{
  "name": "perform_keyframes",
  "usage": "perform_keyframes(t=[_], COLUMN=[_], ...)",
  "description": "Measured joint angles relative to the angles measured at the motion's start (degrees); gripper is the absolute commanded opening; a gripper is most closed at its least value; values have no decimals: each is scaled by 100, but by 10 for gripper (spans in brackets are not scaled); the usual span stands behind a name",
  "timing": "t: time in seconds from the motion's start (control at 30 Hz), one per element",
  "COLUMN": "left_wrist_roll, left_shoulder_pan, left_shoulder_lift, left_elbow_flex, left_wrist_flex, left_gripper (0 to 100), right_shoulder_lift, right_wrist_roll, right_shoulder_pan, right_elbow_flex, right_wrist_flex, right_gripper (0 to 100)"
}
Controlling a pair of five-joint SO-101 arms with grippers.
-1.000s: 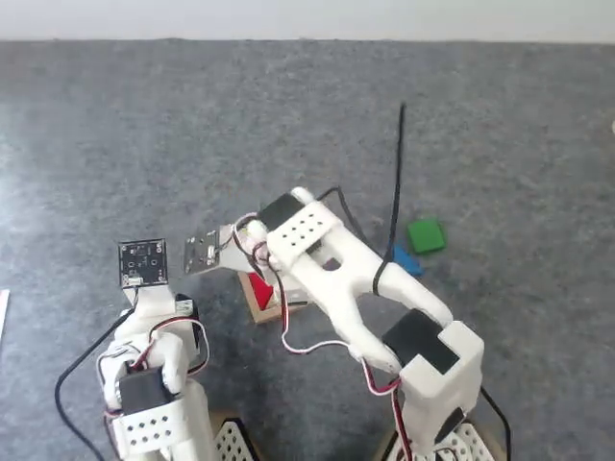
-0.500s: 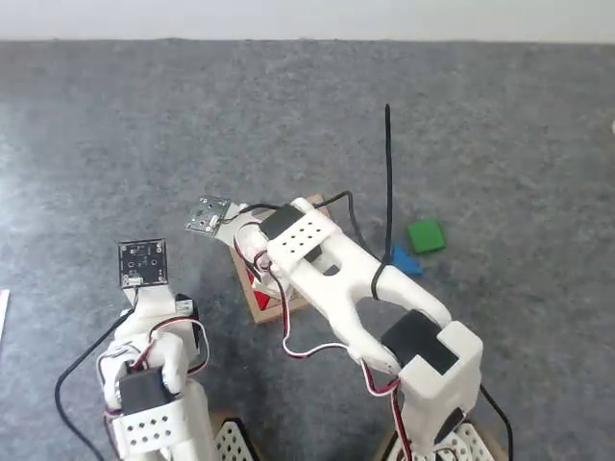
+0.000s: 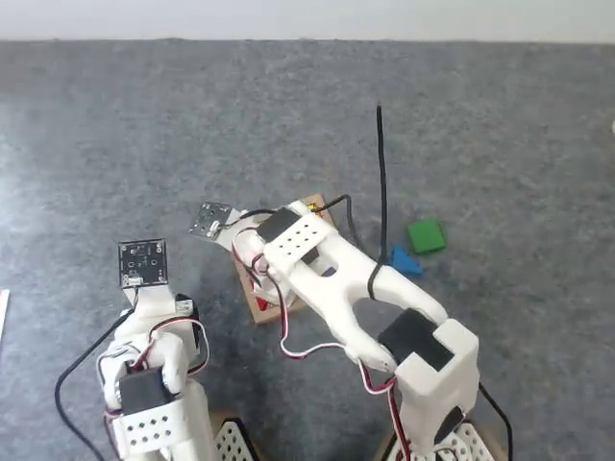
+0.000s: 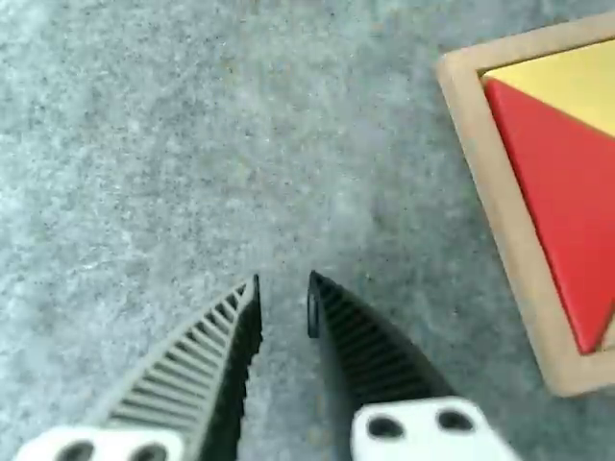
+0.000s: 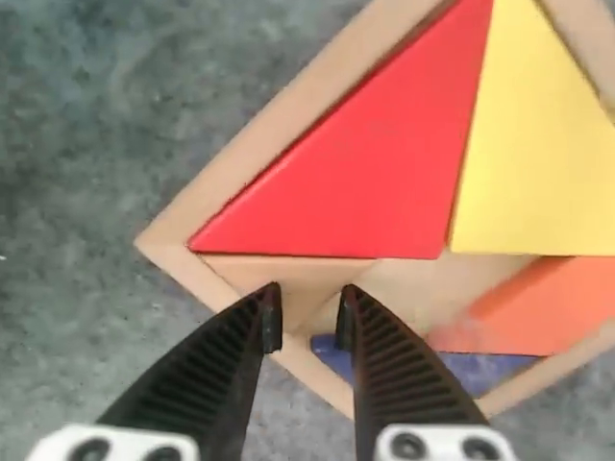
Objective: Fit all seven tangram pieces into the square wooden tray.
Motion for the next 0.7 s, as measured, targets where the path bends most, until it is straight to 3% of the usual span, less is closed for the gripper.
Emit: perform_keyframes(t=[0.27, 0.7], left_wrist_roll=[0, 0], left_shoulder_pan=[0, 0], left_shoulder_lift=[0, 0], left_elbow_flex=[0, 0], left_wrist_flex=[0, 0], left_gripper=[80, 80], right_shoulder_lift=[62, -360], right_wrist_roll=[334, 237], right_shoulder_pan=[404, 255], right_elbow_flex=[-35, -18], right_wrist_flex=[0, 176], right_gripper=[98, 116])
